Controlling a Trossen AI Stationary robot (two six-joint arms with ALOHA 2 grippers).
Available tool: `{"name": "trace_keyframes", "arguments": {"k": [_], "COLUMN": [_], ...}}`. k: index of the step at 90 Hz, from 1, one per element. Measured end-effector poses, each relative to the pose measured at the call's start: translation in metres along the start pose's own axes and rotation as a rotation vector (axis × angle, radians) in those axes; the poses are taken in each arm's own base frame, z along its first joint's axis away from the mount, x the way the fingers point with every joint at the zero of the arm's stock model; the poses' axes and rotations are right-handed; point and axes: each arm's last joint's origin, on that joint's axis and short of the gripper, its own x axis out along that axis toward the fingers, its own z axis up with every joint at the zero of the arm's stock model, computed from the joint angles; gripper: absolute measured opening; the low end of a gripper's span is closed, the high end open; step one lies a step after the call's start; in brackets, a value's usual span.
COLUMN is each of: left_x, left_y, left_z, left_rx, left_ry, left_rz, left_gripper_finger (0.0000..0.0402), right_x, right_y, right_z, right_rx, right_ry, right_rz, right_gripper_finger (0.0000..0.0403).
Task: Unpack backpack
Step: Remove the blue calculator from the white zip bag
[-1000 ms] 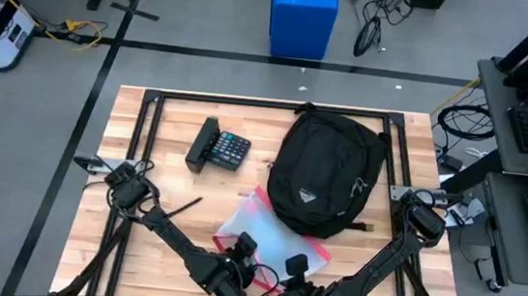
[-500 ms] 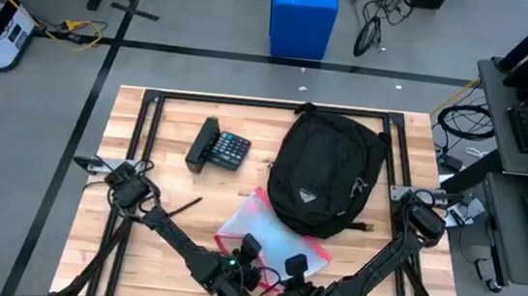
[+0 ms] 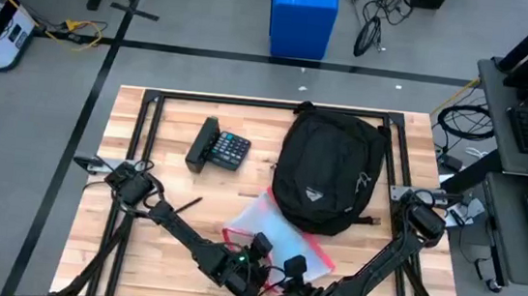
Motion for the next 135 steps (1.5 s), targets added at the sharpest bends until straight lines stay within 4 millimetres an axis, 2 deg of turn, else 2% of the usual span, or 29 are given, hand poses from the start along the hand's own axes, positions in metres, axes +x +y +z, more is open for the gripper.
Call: {"name": "trace_keyframes", "arguments": {"k": [37,45,67,74,82,94,111,135], "left_x": [0.018,0.018,0.017,0.017,0.017,0.011,-0.002,-0.027], "left_y": [0.018,0.018,0.019,0.019,0.018,0.013,0.007,0.010], "left_z": [-0.002,-0.002,-0.002,-0.002,-0.002,-0.002,0.001,0.008], "left_rx": [-0.127,-0.132,-0.130,-0.130,-0.123,-0.093,-0.055,-0.077], "left_ry": [-0.047,-0.048,-0.044,-0.044,-0.037,-0.020,-0.013,-0.029], "left_rz": [-0.027,-0.028,-0.013,-0.014,-0.017,-0.015,-0.010,-0.002], "left_gripper_finger": [0.0164,0.0144,0.0052,0.0044,0.0054,0.0068,0.0061,0.0060], "right_x": [0.000,0.000,0.000,0.000,0.000,0.000,0.000,0.000], "right_y": [0.000,0.000,0.000,0.000,0.000,-0.001,-0.001,-0.001], "right_z": [0.000,0.000,0.000,0.000,0.000,-0.001,-0.001,-0.002], "right_rx": [-0.001,-0.001,-0.002,-0.002,-0.003,0.005,0.008,0.010], "right_ry": [-0.001,0.000,-0.001,0.000,0.002,0.008,0.008,0.014], "right_rz": [-0.003,-0.003,-0.004,-0.003,-0.004,-0.005,-0.006,-0.012], "right_gripper_finger": [0.0000,0.0000,0.0000,0.0000,0.0000,0.0000,0.0000,0.0000]}}
